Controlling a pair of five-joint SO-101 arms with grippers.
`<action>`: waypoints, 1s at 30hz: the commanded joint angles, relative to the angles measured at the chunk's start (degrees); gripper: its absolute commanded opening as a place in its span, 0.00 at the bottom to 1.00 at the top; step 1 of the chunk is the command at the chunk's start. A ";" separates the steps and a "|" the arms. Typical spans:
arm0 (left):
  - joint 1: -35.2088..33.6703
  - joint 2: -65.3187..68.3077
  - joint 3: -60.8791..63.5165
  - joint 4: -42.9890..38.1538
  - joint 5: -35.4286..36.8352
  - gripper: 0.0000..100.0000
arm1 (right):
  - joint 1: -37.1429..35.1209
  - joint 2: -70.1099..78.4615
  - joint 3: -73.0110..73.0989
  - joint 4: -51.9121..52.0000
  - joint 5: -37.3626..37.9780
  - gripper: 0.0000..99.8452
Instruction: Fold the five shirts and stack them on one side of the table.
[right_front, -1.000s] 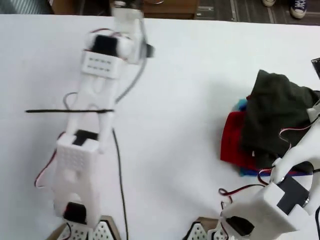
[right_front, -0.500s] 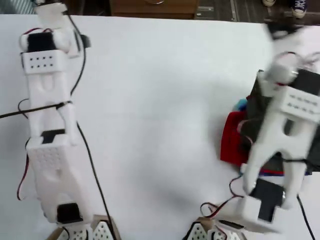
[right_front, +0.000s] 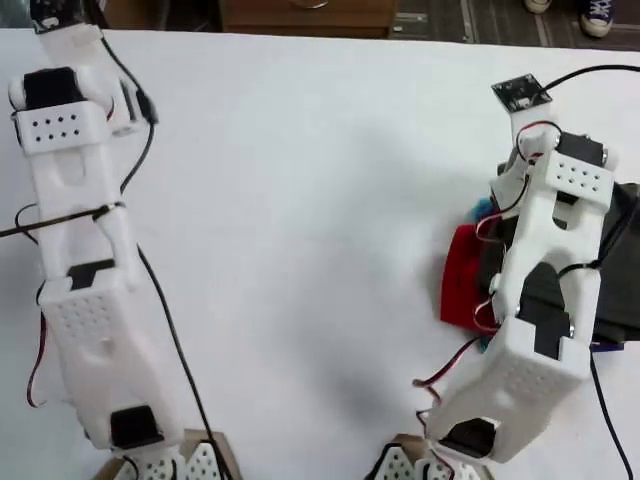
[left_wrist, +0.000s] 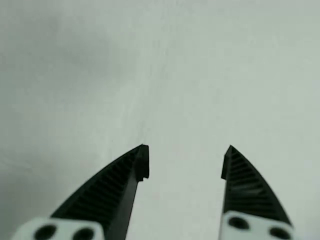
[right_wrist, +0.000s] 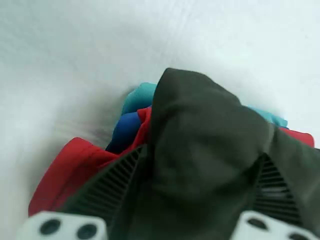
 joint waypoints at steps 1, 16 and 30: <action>-0.70 -1.49 -1.54 3.96 0.00 0.26 | -0.92 -8.04 -2.90 2.15 -0.35 0.32; -16.26 -38.77 8.04 10.20 -24.62 0.26 | -7.16 -69.58 14.86 24.22 -6.95 0.32; -20.22 -87.38 91.47 -8.44 -38.07 0.26 | -10.68 -121.45 57.76 21.14 -7.38 0.32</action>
